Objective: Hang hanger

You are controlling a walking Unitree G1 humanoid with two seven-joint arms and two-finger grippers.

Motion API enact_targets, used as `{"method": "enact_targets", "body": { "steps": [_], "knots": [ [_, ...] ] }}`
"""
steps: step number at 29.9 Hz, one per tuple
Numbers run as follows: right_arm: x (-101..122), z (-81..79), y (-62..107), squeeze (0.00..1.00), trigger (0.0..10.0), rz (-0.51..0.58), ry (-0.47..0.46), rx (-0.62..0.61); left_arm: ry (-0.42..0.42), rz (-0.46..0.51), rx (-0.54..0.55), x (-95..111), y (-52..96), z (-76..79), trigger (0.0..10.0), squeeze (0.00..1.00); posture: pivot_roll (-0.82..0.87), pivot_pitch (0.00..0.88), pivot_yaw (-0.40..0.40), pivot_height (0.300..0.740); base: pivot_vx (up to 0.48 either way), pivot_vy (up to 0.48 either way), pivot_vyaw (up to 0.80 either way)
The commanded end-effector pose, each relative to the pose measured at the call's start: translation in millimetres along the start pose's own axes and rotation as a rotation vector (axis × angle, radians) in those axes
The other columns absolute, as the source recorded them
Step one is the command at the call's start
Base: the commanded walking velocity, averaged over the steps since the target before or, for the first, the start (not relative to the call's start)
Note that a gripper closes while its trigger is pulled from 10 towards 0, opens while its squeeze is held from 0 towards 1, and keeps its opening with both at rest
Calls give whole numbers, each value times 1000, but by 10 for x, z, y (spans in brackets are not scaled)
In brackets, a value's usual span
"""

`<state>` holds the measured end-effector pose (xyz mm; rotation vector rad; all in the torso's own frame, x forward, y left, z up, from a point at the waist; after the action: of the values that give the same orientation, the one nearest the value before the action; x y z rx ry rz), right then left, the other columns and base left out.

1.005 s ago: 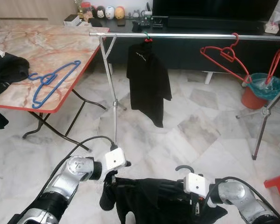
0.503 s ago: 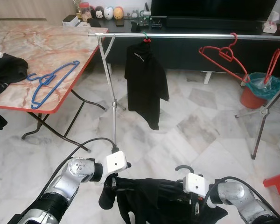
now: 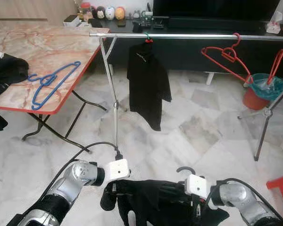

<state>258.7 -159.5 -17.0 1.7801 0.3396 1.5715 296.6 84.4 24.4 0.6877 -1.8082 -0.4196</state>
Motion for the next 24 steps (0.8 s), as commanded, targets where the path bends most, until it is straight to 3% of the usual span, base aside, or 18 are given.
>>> {"method": "enact_targets", "body": {
  "steps": [1, 2, 6, 7, 8, 9, 18, 23, 24],
  "knots": [
    [100, 12, -9, 0, 0, 31, 25, 0, 9, 32, 22, 47, 22, -59, 3765, 0, -35, 32, 10, 740, 0, 0, 0],
    [100, 9, -12, 0, 0, 32, 25, 1, 9, 31, 21, 48, 22, -60, 4275, 0, -33, 34, 10, 740, 0, 0, 0],
    [99, 4, -19, 0, 0, 31, 24, 2, -3, 17, 13, 29, 30, -52, 4157, 0, -34, 36, 11, 740, 0, 0, 0],
    [98, 3, -20, 0, 0, 31, 24, 2, -1, 19, 9, 26, 33, -44, 3098, 0, -34, 36, 11, 740, 0, 0, 0],
    [98, 3, -20, 0, 0, 31, 24, 2, -1, 19, 9, 26, 33, -44, 3098, 0, -34, 36, 11, 740, 0, 0, 0],
    [94, 2, -19, 0, 0, 30, 23, 3, 3, 22, 4, 21, 38, -31, 0, 0, -34, 40, 10, 740, 0, 0, 0],
    [92, 4, -11, 0, 0, 28, 23, 4, 7, 24, -11, 15, 32, 3, 0, 0, -36, 47, 7, 740, 0, 0, 0],
    [66, -28, -37, 0, 0, 11, 26, 20, 30, 80, 30, 112, 24, -69, 0, 0, -34, 48, 6, 740, 0, 0, 0],
    [63, -49, -47, 0, 0, 13, 22, 27, 61, 137, 44, 211, 28, -111, 0, 0, -31, 51, 5, 740, 0, 0, 0]
  ]
}}
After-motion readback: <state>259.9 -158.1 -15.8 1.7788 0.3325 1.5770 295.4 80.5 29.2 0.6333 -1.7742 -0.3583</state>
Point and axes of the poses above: a point about 5 cm out from each wrist's last joint towards the gripper, its own y axis pointing back from the gripper into the wrist, its own x axis along the axis of the wrist's last joint, z = x × y, the point moved 5 cm from there along -y, pointing out of the wrist towards the gripper, and after that the axes turned 8 degrees about -y, right-handed, at the moved point
